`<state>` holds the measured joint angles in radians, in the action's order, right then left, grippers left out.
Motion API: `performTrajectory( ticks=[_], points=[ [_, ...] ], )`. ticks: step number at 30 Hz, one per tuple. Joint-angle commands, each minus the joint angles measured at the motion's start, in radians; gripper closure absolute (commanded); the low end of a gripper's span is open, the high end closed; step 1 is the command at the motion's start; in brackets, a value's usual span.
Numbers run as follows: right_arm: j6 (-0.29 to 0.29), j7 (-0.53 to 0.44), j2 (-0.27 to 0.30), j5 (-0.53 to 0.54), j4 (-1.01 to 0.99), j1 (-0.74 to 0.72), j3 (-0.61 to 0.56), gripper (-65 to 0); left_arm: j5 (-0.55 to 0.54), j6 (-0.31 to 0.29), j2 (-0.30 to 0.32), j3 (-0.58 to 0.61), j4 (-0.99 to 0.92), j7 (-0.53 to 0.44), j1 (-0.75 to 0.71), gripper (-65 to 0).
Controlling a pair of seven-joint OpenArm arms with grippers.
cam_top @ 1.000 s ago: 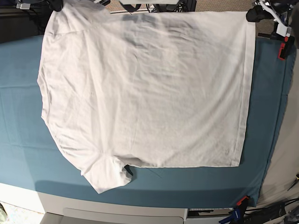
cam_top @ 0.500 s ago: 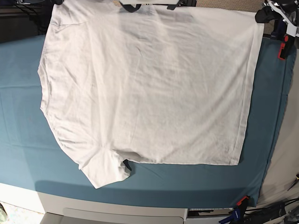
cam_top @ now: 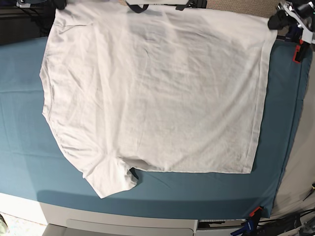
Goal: Fold the T-shirt properly
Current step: 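Lift the shirt edge with both grippers and carry it over the shirt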
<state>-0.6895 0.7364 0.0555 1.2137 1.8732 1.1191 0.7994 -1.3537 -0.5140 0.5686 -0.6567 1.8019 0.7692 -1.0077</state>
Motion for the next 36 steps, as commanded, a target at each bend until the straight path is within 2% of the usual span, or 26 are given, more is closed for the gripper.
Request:
performTrajectory(
  ticks=[1,7,15,19,25,31,34,36],
  points=[
    [-0.009,-0.018,0.008,0.024,0.012,0.003,0.014,0.0,-0.021,-0.008,0.014,-0.012,0.010,-0.010,0.000,0.0],
    [-0.009,-0.018,0.008,0.011,0.012,-0.122,0.014,0.0,-0.008,-0.008,0.014,-0.012,0.010,-0.011,0.087,0.0],
    [-0.009,-0.039,0.008,-0.120,0.012,-0.351,0.012,0.0,0.061,-0.006,0.016,-0.008,0.010,-0.040,0.200,0.0],
    [0.002,-0.070,0.008,-0.230,0.012,-0.485,-0.014,0.0,0.085,0.025,0.019,-0.007,0.010,-0.047,0.275,0.0],
    [0.045,-0.132,0.009,-0.419,0.012,-0.619,-0.140,0.0,0.143,0.023,0.019,-0.006,0.010,-0.065,0.367,0.0],
    [0.119,-0.192,0.009,-0.641,0.011,-0.727,-0.266,0.0,0.182,0.024,0.033,-0.006,0.009,-0.094,0.397,0.0],
    [0.147,-0.214,0.008,-0.722,0.011,-0.772,-0.292,0.0,0.203,0.026,0.047,-0.006,0.009,-0.098,0.408,0.0],
    [0.161,-0.218,0.008,-0.751,0.011,-0.795,-0.294,0.0,0.203,0.049,0.052,-0.006,0.009,-0.098,0.413,0.0]
  ],
)
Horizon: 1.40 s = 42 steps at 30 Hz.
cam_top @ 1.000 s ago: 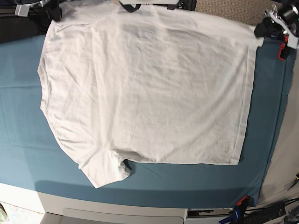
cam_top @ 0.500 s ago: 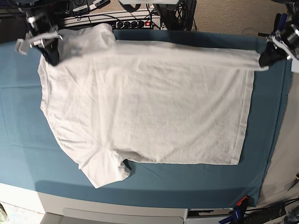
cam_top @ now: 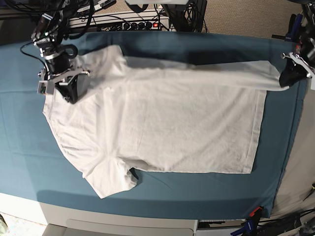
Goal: Fold the T-shirt properly
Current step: 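Lift the shirt edge with both grippers and carry it over the shirt, then lower the folded edge onto the shirt body and open both grippers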
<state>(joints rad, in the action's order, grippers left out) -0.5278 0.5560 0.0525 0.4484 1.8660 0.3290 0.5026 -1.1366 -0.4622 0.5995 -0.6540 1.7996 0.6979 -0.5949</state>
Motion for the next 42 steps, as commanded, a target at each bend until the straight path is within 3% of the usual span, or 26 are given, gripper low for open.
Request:
performTrajectory(
  ticks=[1,8,10,15,19,24,31,42],
  points=[
    [0.005,-0.040,0.011,0.002,0.018,-0.014,0.003,0.0,-0.010,0.003,0.024,-0.009,0.011,-0.029,0.001,0.0],
    [0.027,-0.060,0.012,-0.049,0.017,-0.050,0.002,0.0,0.016,0.002,0.035,0.016,0.011,-0.037,0.024,0.0],
    [0.027,-0.060,0.016,-0.049,0.017,-0.055,0.000,0.0,0.047,0.003,0.045,0.074,0.011,-0.048,0.038,0.0],
    [0.027,-0.061,0.060,-0.048,-0.058,-0.083,-0.001,0.0,0.182,0.075,0.048,0.258,0.011,-0.095,0.121,0.0],
    [0.024,-0.069,0.108,-0.045,-0.187,-0.126,-0.025,0.0,0.248,0.106,0.049,0.333,0.011,-0.097,0.190,0.0],
    [-0.025,-0.082,0.160,-0.046,-0.289,-0.180,-0.117,0.0,0.277,0.130,0.050,0.345,0.011,-0.106,0.233,0.0],
    [-0.024,-0.085,0.166,-0.089,-0.298,-0.251,-0.246,0.0,0.277,0.129,0.072,0.346,0.011,-0.131,0.245,0.0],
    [0.080,-0.116,0.172,-0.200,-0.298,-0.265,-0.259,0.0,0.261,0.130,0.105,0.351,0.011,-0.135,0.302,0.0]
  ],
)
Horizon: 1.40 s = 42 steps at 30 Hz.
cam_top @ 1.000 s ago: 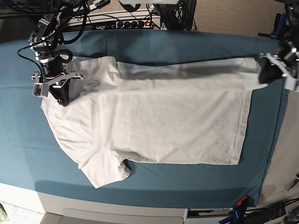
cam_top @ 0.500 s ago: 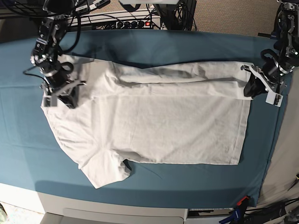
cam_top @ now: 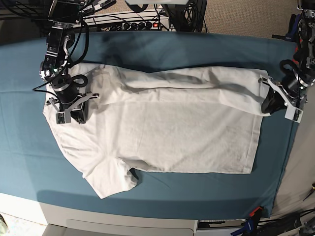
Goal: Fold the T-shirt properly
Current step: 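Lower the folded edge onto the shirt body and open both grippers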
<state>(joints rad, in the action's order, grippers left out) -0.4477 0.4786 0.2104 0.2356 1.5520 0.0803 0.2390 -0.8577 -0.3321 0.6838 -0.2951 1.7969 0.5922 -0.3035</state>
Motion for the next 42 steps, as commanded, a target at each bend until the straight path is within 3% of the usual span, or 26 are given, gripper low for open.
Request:
performTrajectory(
  ticks=[1,6,10,15,26,33,42],
  points=[
    [0.000,-0.042,0.017,0.014,0.016,-0.017,0.004,0.0,-0.026,0.000,0.021,-0.008,0.013,-0.033,0.010,0.0],
    [0.000,-0.054,0.023,0.014,0.016,-0.018,0.004,0.0,-0.037,0.000,0.029,0.014,0.013,-0.034,0.011,0.0],
    [0.005,-0.056,0.023,0.013,0.016,-0.029,0.004,0.0,-0.018,0.010,0.060,0.112,0.013,-0.036,0.037,0.0],
    [0.063,-0.056,0.022,-0.026,0.016,-0.042,0.004,0.0,0.075,0.089,0.061,0.208,0.013,-0.068,0.079,0.0],
    [0.172,-0.041,0.022,-0.037,0.016,-0.042,0.004,0.0,0.195,0.202,0.061,0.214,0.011,-0.095,0.107,0.0],
    [0.195,-0.042,0.022,-0.053,0.016,-0.042,0.004,0.0,0.257,0.206,0.058,0.214,0.011,-0.123,0.107,0.0],
    [0.195,-0.040,0.022,-0.053,0.016,-0.042,0.004,0.0,0.257,0.206,0.058,0.214,-0.003,-0.123,0.127,0.0]
  ],
)
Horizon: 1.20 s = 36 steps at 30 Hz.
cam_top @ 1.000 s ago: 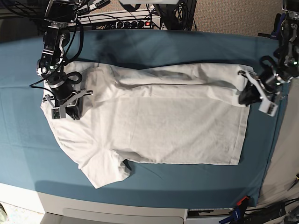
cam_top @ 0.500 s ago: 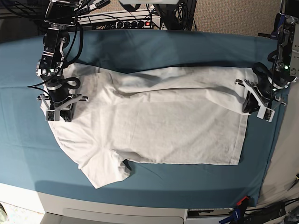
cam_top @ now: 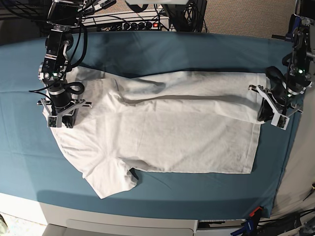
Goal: Fold the T-shirt properly
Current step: 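Lower the folded edge onto the shirt body and open both grippers, then raise both grippers away from the folded shirt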
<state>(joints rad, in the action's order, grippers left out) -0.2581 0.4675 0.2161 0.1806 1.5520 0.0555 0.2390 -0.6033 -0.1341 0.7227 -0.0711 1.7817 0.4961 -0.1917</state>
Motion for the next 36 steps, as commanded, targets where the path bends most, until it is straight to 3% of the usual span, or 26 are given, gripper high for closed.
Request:
performTrajectory(
  ticks=[1,6,20,21,23,25,31,36],
  points=[
    [0.007,-0.025,0.016,0.001,0.016,-0.017,0.004,0.0,0.002,0.008,0.019,-0.010,0.004,-0.026,0.025,0.0],
    [0.062,-0.019,0.016,-0.010,0.016,-0.017,0.004,0.0,-0.003,0.007,0.019,-0.010,-0.046,-0.026,0.056,0.0],
    [0.060,0.008,0.013,-0.018,0.016,-0.017,0.004,0.0,-0.028,0.003,0.019,-0.010,-0.061,-0.026,0.056,-0.1],
    [0.060,0.012,0.013,-0.018,0.016,-0.017,0.004,0.0,-0.028,0.003,0.019,-0.010,-0.061,-0.026,0.056,-5.4],
    [0.060,0.012,0.013,-0.018,0.016,-0.016,0.004,-14.2,-0.028,0.003,0.019,-0.010,-0.061,-0.026,0.056,-17.0],
    [0.060,0.011,0.013,-0.019,0.016,-0.017,0.004,-26.3,-0.019,0.003,0.019,-0.010,-0.061,-0.025,0.056,-22.7],
    [0.069,0.015,0.014,-0.066,0.017,-0.017,0.045,-28.1,0.098,0.050,0.024,-0.011,-0.061,-0.021,0.056,-22.8],
    [0.068,0.078,0.018,-0.056,0.037,-0.016,0.177,-28.1,0.117,0.052,0.042,-0.103,-0.060,0.037,0.056,-22.8]
  ],
)
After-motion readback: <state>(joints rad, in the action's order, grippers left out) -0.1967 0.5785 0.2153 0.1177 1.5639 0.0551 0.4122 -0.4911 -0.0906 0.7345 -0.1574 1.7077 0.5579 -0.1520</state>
